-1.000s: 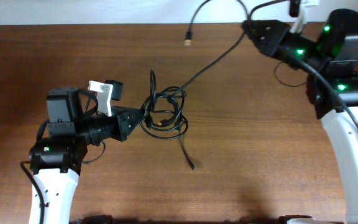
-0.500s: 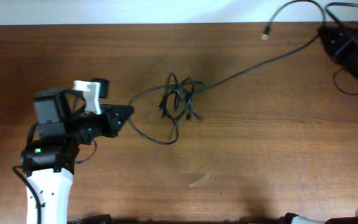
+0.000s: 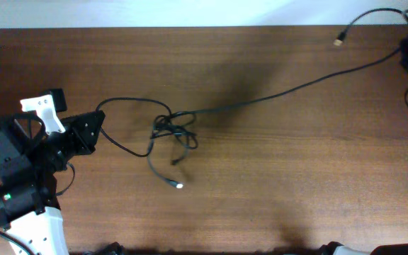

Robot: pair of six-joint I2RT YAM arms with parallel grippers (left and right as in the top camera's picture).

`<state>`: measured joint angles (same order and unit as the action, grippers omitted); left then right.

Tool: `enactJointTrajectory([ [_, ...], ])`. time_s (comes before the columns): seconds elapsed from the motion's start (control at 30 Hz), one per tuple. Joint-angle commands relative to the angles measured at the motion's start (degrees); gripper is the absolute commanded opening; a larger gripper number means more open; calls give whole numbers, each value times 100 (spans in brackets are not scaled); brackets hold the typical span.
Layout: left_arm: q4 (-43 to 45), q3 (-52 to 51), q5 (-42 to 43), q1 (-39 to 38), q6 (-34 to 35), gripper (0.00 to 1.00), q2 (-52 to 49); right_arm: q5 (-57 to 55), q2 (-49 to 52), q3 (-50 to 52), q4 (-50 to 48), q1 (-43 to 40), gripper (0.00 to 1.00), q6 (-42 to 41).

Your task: Untangle cables

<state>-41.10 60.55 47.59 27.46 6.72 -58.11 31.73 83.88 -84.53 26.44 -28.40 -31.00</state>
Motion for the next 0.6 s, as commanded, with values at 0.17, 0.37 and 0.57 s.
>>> enactJointTrajectory([
  [0.17,39,160,105,35,11,9,81,-1338,-9,-98,168,-879,4,256],
  [0.37,37,160,107,35,11,10,83,-1895,-9,-98,638,-1213,4,575],
  [0.57,35,160,669,35,11,37,81,588,-9,-98,216,-706,4,570],
])
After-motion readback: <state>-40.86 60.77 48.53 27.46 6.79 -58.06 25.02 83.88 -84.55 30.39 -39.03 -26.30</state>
